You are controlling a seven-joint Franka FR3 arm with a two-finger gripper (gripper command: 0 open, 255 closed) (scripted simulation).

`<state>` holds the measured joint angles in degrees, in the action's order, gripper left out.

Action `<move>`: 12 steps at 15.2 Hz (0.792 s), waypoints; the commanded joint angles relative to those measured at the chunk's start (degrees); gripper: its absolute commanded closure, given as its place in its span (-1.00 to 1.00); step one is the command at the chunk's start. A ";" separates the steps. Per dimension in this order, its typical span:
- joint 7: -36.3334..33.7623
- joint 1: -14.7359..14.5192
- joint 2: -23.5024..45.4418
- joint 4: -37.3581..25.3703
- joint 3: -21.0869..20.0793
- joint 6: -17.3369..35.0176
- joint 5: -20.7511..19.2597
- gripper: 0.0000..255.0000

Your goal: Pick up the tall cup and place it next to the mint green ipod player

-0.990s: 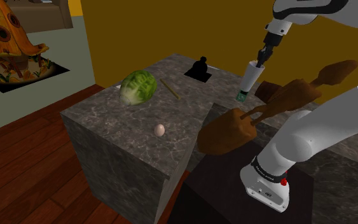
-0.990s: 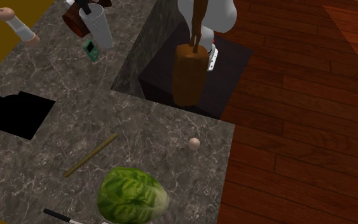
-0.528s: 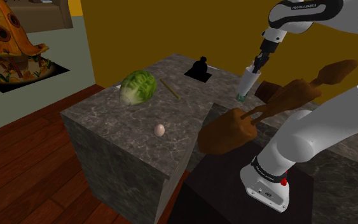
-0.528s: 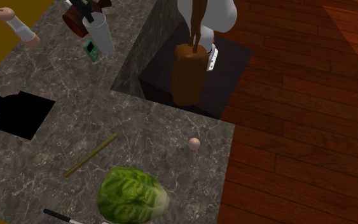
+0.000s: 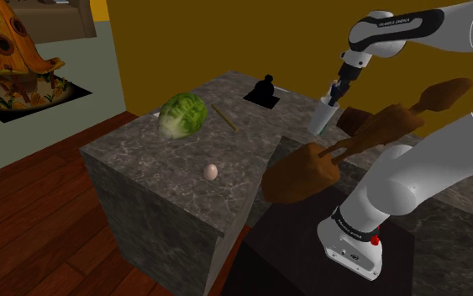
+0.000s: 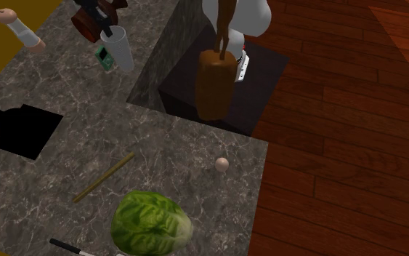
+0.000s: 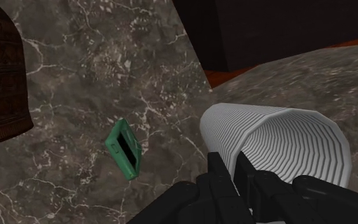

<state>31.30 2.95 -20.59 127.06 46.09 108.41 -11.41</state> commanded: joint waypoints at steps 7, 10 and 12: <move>-0.06 -3.98 5.57 4.21 4.81 6.22 -0.33 1.00; -0.50 -5.30 5.14 4.19 6.01 6.11 -0.88 1.00; -0.81 -6.17 4.84 4.17 6.80 6.04 -1.26 1.00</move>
<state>30.62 -2.72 -20.46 131.11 52.56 114.35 -12.46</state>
